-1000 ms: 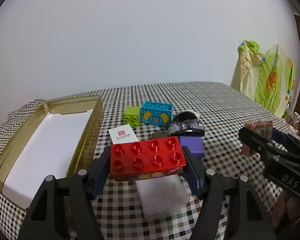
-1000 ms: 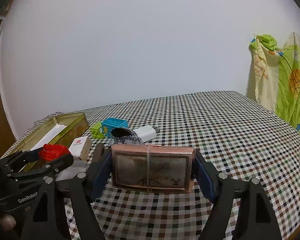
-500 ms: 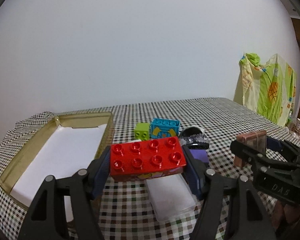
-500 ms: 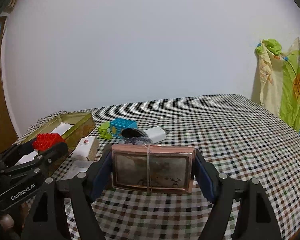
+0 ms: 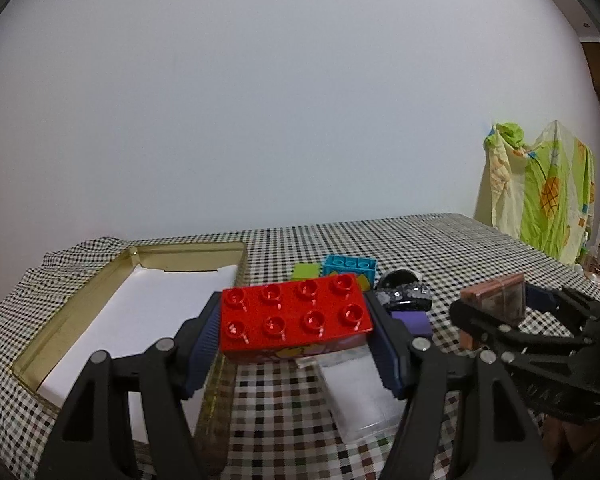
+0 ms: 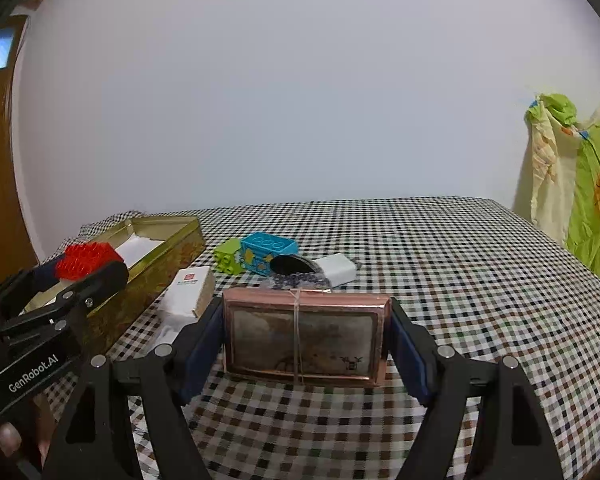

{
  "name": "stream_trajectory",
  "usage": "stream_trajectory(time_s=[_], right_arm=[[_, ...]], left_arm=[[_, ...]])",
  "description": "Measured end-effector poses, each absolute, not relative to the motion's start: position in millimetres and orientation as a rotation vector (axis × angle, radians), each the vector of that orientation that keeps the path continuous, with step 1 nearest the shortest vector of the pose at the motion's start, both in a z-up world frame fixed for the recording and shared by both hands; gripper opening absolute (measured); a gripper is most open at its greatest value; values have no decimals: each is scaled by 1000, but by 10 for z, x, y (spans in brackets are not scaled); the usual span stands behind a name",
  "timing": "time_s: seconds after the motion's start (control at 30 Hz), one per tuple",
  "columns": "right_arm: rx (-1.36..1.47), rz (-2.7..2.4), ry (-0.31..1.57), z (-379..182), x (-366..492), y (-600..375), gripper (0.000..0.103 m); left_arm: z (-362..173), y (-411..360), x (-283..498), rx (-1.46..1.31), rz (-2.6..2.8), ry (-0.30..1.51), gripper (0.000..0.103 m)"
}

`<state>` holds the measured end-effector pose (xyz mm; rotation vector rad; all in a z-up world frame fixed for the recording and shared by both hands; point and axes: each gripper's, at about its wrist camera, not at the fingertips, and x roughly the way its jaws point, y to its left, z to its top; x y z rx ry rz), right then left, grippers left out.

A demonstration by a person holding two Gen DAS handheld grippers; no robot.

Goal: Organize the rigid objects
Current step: 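Carry the red brick and the photo frame toward the gold tin tray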

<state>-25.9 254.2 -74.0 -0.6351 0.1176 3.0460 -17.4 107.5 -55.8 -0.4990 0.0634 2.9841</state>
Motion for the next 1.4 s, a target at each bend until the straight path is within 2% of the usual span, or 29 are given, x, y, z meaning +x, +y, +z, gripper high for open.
stream_trajectory(time_s=[1.4], right_arm=[[-579, 3202, 21, -677, -140, 1838, 78]], left_arm=[[-533, 430, -25, -414, 3116, -3, 67]])
